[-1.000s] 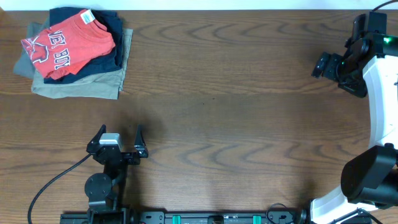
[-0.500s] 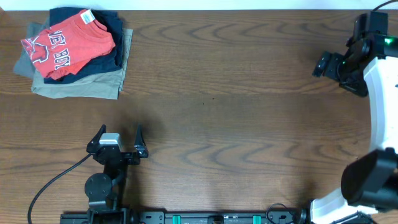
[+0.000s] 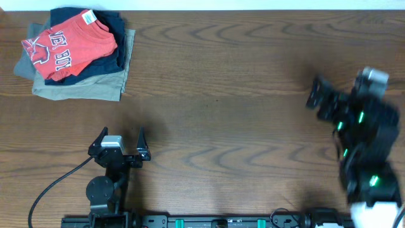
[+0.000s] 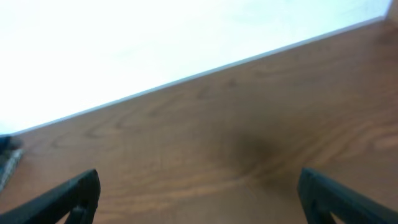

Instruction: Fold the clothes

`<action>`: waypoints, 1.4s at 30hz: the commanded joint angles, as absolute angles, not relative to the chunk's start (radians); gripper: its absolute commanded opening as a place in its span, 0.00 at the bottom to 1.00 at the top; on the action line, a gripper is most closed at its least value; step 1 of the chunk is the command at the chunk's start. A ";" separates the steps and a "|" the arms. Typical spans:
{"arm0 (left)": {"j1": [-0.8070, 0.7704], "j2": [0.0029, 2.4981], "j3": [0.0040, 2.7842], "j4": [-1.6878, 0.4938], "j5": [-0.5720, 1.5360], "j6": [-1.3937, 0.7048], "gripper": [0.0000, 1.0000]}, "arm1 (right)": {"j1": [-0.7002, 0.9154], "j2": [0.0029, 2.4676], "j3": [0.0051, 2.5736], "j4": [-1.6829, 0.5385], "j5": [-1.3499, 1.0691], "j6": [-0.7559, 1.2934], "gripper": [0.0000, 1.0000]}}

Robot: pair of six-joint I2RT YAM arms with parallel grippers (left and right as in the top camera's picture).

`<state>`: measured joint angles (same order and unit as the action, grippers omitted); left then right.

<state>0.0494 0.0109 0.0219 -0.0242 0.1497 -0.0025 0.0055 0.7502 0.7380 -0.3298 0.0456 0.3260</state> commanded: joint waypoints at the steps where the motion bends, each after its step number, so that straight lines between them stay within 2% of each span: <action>1: 0.044 0.004 0.004 -0.058 0.156 0.000 0.98 | 0.020 0.572 0.521 -0.263 0.056 0.325 0.99; 7: 0.044 0.004 0.004 -0.059 0.156 0.000 0.98 | 0.019 0.227 0.222 -0.193 0.056 0.325 0.99; 14: 0.044 0.004 0.004 -0.058 0.156 0.000 0.98 | 0.018 0.017 0.054 -0.170 0.056 0.325 0.99; 23: 0.044 0.004 0.004 -0.058 0.155 0.000 0.98 | 0.024 0.004 0.005 -0.027 0.060 0.319 0.99; 29: 0.044 0.004 0.004 -0.058 0.156 0.000 0.98 | 0.037 0.004 0.005 0.141 0.016 0.195 0.99; 42: 0.044 0.004 0.004 -0.058 0.156 0.000 0.98 | 0.037 0.009 0.006 -0.075 -0.004 0.160 0.99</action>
<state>0.0494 0.0109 0.0219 -0.0246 0.1493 -0.0025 0.0296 0.0124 0.0063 -0.0681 0.0086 0.1768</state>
